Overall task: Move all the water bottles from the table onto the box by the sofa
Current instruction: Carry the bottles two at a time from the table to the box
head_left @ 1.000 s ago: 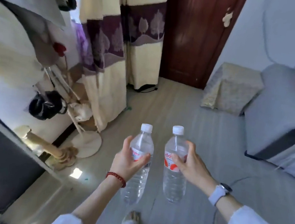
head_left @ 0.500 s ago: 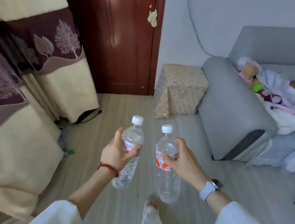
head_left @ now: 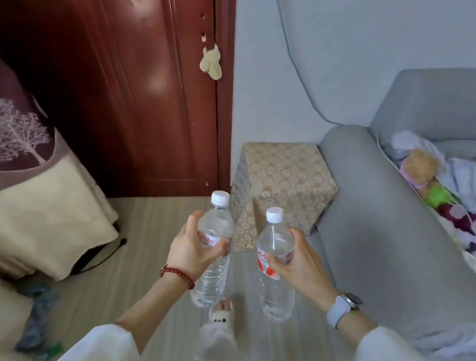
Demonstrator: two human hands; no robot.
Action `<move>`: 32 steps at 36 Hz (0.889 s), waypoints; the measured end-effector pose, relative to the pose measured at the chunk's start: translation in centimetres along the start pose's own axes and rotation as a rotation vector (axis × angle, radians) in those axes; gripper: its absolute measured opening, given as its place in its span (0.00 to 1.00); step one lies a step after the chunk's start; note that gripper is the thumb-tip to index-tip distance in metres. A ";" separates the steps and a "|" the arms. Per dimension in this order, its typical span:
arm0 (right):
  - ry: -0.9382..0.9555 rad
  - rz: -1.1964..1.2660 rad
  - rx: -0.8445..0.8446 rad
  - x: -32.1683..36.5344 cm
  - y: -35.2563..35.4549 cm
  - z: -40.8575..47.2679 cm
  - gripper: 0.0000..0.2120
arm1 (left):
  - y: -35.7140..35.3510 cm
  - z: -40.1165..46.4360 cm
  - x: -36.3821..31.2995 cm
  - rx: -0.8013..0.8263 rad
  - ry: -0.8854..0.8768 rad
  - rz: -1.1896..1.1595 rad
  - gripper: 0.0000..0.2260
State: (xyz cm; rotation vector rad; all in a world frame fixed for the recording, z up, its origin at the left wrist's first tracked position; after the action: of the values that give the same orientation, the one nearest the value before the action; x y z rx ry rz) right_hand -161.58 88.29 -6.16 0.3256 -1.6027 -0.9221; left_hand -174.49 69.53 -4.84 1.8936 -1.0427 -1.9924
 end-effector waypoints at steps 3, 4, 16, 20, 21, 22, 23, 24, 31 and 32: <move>0.002 -0.019 -0.008 -1.8 0.6 7.8 0.33 | -2.2 7.5 -0.5 0.013 0.001 -0.022 0.29; -0.003 -0.027 -0.009 -2.3 0.8 10.5 0.33 | -3.0 10.1 -0.7 0.023 0.005 -0.026 0.29; -0.126 0.061 -0.072 -9.3 5.9 35.9 0.23 | -11.6 36.5 -6.6 0.129 0.107 -0.045 0.33; -0.179 0.100 -0.033 -13.2 6.2 43.1 0.26 | -15.5 43.4 -7.6 0.157 0.138 -0.046 0.31; -0.188 0.104 -0.026 -14.5 6.2 44.8 0.26 | -16.6 45.0 -7.7 0.151 0.148 -0.045 0.31; -0.191 0.105 -0.019 -15.7 6.0 46.6 0.28 | -17.8 46.7 -7.6 0.143 0.159 -0.040 0.31; -0.195 0.105 -0.007 -17.0 5.9 48.5 0.30 | -19.0 48.4 -7.5 0.134 0.179 -0.038 0.31; -0.199 0.106 0.009 -18.3 5.6 50.2 0.32 | -20.3 50.0 -7.1 0.123 0.214 -0.044 0.31; -0.153 0.140 0.006 -26.6 3.1 61.1 0.35 | -29.0 60.4 -4.1 0.069 0.371 -0.016 0.35; -0.125 0.156 0.022 -27.4 2.7 62.5 0.35 | -29.9 61.7 -3.7 0.055 0.370 -0.007 0.36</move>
State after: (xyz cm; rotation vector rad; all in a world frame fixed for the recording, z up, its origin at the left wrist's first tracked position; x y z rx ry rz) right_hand -211.45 131.94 -22.75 0.1581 -1.7279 -0.8187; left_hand -222.13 115.00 -24.35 2.1845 -0.9932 -1.5438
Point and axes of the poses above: each hand's wrist, its own z-axis towards the middle knuckle, its own y-axis out of the back of the hand, x = y × z, the point moved 4 cm from there along z, towards the middle knuckle, and after that the axes turned 9 degrees about y, right-handed, at the moved point
